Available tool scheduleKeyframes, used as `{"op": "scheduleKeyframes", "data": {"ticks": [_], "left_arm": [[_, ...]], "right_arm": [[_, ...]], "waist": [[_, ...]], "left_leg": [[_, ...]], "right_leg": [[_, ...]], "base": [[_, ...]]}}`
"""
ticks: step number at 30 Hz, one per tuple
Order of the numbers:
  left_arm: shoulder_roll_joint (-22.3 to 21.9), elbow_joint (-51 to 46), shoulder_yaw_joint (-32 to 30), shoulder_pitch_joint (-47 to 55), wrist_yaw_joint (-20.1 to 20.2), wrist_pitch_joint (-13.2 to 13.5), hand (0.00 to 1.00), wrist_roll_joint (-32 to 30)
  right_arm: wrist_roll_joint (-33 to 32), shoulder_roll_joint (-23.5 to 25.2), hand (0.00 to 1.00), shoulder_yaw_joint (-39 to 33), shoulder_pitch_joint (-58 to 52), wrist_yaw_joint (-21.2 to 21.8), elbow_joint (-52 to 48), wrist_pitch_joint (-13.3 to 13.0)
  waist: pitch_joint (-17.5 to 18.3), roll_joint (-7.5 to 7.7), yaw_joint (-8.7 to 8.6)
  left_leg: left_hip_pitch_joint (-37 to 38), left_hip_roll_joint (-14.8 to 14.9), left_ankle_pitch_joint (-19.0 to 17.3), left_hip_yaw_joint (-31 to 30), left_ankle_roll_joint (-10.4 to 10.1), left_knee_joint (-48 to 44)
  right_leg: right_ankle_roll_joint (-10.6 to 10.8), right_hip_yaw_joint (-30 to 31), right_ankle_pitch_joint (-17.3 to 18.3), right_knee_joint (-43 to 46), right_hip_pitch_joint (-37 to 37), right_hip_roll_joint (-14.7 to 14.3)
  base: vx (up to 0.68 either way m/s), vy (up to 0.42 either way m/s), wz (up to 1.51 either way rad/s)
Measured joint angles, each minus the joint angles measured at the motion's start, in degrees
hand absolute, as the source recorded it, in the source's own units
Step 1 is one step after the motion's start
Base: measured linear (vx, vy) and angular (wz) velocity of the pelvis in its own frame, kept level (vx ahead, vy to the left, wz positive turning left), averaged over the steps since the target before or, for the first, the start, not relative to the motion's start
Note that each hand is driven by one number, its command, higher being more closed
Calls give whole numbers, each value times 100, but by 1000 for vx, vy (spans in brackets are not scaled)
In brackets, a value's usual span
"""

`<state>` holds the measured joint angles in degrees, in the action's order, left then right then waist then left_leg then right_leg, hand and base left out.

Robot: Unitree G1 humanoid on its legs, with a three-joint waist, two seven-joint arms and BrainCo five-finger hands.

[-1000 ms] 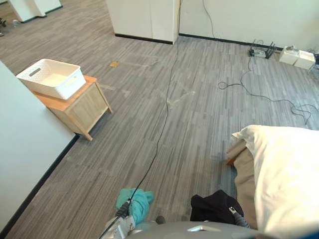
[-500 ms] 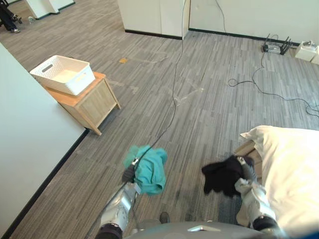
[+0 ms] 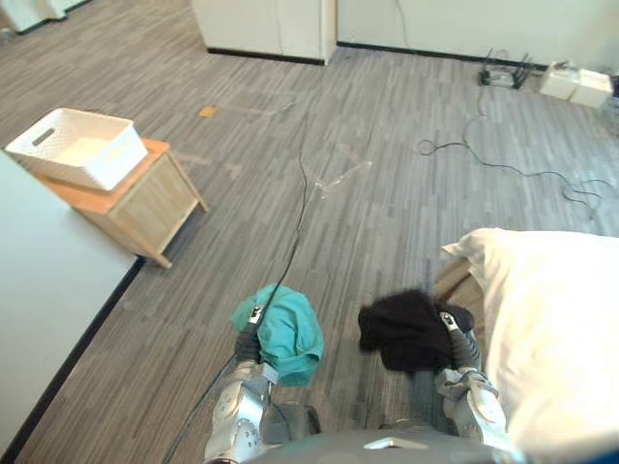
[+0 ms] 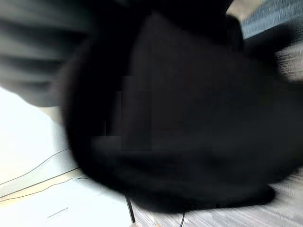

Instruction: Tidy the bed and pick cloth on bed and put in laundry

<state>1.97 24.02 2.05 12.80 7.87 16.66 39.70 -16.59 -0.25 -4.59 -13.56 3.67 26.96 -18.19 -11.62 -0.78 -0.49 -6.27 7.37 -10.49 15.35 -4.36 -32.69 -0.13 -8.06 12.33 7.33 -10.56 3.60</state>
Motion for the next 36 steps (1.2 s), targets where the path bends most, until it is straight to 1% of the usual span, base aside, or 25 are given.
{"op": "scheduleKeyframes", "data": {"ticks": [1, 3, 5, 7, 8, 9, 11, 13, 16, 17, 18, 19, 20, 22, 25, 26, 28, 29, 30, 31, 32, 33, 34, 35, 36], "left_arm": [[-46, -184, 2, 65, -68, 3, 100, 43], [-121, -333, 4, 73, -114, 2, 100, 44], [-173, -404, 4, 103, -220, -28, 100, 43], [-218, -439, 16, 219, -261, -80, 100, 67], [-208, -408, 11, 242, -291, -87, 100, 89], [-243, -426, -15, 275, -329, -85, 100, 127], [-261, -446, -36, 273, -328, -80, 100, 139], [-309, -448, -36, 293, -326, -101, 100, 123], [-335, -461, 11, 320, -282, -114, 100, -21], [-293, -462, 15, 339, -273, -114, 100, -83], [-259, -461, 57, 345, -285, -116, 100, -148], [-208, -456, 87, 370, -291, -118, 100, -233], [-106, -422, 214, 410, -307, -117, 100, -320], [-49, -407, 294, 414, -329, -117, 100, -323], [99, -334, 473, 258, -344, -295, 100, -259], [126, -251, 484, 201, -331, -377, 100, -209], [218, 130, 449, 91, -340, -605, 100, -198], [246, 209, 451, 91, -338, -615, 100, -197], [283, 370, 459, 97, -334, -628, 100, -197], [179, 624, 473, 49, -338, -629, 100, -170], [136, 687, 471, 54, -336, -628, 100, -112], [52, 709, 472, 90, -334, -615, 100, -30], [25, 736, 474, 106, -335, -608, 100, -31], [23, 782, 474, 90, -335, -608, 100, -29], [15, 912, 467, 65, -335, -608, 100, -25]], "right_arm": [[5, 1, 100, 51, -28, 0, -147, 53], [12, -38, 100, 61, -27, -1, -346, 170], [58, -41, 100, 83, -31, 0, -443, 269], [171, -60, 100, 100, -118, 40, -548, 322], [172, -67, 100, 127, -148, 61, -533, 341], [171, -55, 100, 220, -194, 103, -563, 368], [166, -74, 100, 338, -211, 278, -651, 392], [146, -54, 100, 325, -215, 401, -778, 522], [-13, -35, 100, 312, -268, 459, -888, 643], [-18, 12, 100, 329, -283, 449, -913, 662], [-18, 34, 100, 377, -290, 392, -906, 668], [-18, 33, 100, 397, -302, 356, -905, 671], [-21, 11, 100, 420, -388, 275, -896, 673], [-36, 13, 100, 465, -486, 158, -839, 680], [-145, -1, 100, 499, -550, 48, -818, 728], [-205, 2, 100, 501, -567, 53, -818, 737], [-334, 32, 100, 537, -601, 82, -798, 767], [-334, 37, 100, 541, -610, 85, -800, 766], [-333, 8, 100, 533, -609, 75, -784, 762], [-334, -56, 100, 488, -578, 64, -696, 760], [-332, -90, 100, 470, -521, 63, -660, 761], [-331, -117, 100, 423, -355, 65, -656, 760], [-331, -120, 100, 396, -155, 66, -654, 760], [-330, -106, 100, 390, -89, 65, -652, 761], [-313, -81, 100, 403, -19, 69, -631, 760]], "waist": [[-12, 16, 2], [-58, -10, -16], [-74, 15, -2], [-80, -54, 62], [-59, -38, 113], [-15, 125, 140], [-19, 158, 144], [-39, 204, 187], [-5, 292, 180], [7, 390, 178], [-2, 434, 145], [-1, 448, 125], [-26, 392, 70], [-36, 303, -15], [-153, 120, -263], [-170, 98, -300], [-161, 125, -304], [-161, 180, -301], [-214, 227, -328], [-217, 39, -363], [-197, -35, -302], [-219, -158, -278], [-248, -254, -325], [-256, -274, -340], [-248, -300, -326]], "left_leg": [[-13, -49, -139, 23, -95, 98], [-63, -234, -239, 65, 70, 802], [-217, -340, 3, 43, 72, 1352], [-336, -266, 970, 34, 155, 2011], [-251, -347, 913, 140, 497, 2009], [-207, -475, 647, 293, 578, 1877], [-440, -461, 318, 360, 838, 1319], [-363, -507, 7, 456, 934, 1098], [44, -750, -230, 442, 1025, 1367], [265, -909, -335, 419, 1060, 1513], [511, -1061, -444, 299, 1117, 1624], [661, -1108, -488, 259, 1127, 1676], [973, -1141, -560, 113, 1141, 1823], [1408, -1138, -621, -131, 1168, 2115], [2084, -938, -744, -611, 992, 2391], [2195, -878, -782, -667, 927, 2391], [2570, -709, -961, -792, 615, 2422], [2676, -714, -1014, -831, 525, 2446], [2914, -679, -1234, -950, 334, 2432], [3009, -462, -1383, -1014, 248, 2312], [2965, -400, -1381, -988, 247, 2198], [2791, -277, -1356, -953, 259, 1797], [2593, -144, -1216, -931, 106, 1293], [2481, -79, -1069, -928, 48, 930], [2151, 80, -571, -907, -51, 54]], "right_leg": [[-23, 136, 2, -1, 32, 25], [-19, 252, 7, -83, 26, 156], [8, 266, 40, -182, -58, 289], [254, 371, 187, -260, -266, 378], [318, 423, 251, -246, -327, 475], [403, 431, 271, -202, -371, 662], [576, 433, 161, -168, -367, 752], [667, 426, 107, 130, -335, 861], [874, 436, -2, 1957, 337, 1098], [1138, 493, -328, 3212, 898, 1304], [1144, 538, -454, 4409, 1418, 1468], [1050, 519, -387, 4882, 1636, 1479], [790, 385, -185, 5364, 1915, 1429], [650, 140, 131, 5406, 2410, 1175], [452, -491, 237, 3814, 3123, 846], [432, -614, 100, 3285, 3163, 809], [533, -652, -908, 917, 3171, 568], [586, -600, -1069, 540, 3189, 567], [495, -426, -1484, 468, 3222, 591], [225, -416, -1929, 954, 3338, 477], [113, -404, -1955, 1264, 3487, 464], [-272, -464, -1564, 1935, 3774, 468], [-434, -550, -1158, 2460, 3922, 484], [-469, -579, -927, 2664, 3923, 479], [-499, -632, -559, 2868, 3788, 443]], "base": [[74, -4, -39], [89, 65, -28], [143, 126, -20], [284, 268, -28], [333, 242, -31], [310, 158, -18], [372, 189, -8], [330, 189, -10], [306, 180, 7], [320, 151, 16], [329, 131, 21], [346, 101, 33], [366, 78, 41], [431, 52, 50], [447, -64, 96], [627, -167, 80], [563, -193, 70], [619, -274, 70], [621, -276, 74], [733, -337, 58], [591, -304, 25], [586, -324, 5], [570, -346, 10], [561, -348, 12], [553, -343, 12]]}}
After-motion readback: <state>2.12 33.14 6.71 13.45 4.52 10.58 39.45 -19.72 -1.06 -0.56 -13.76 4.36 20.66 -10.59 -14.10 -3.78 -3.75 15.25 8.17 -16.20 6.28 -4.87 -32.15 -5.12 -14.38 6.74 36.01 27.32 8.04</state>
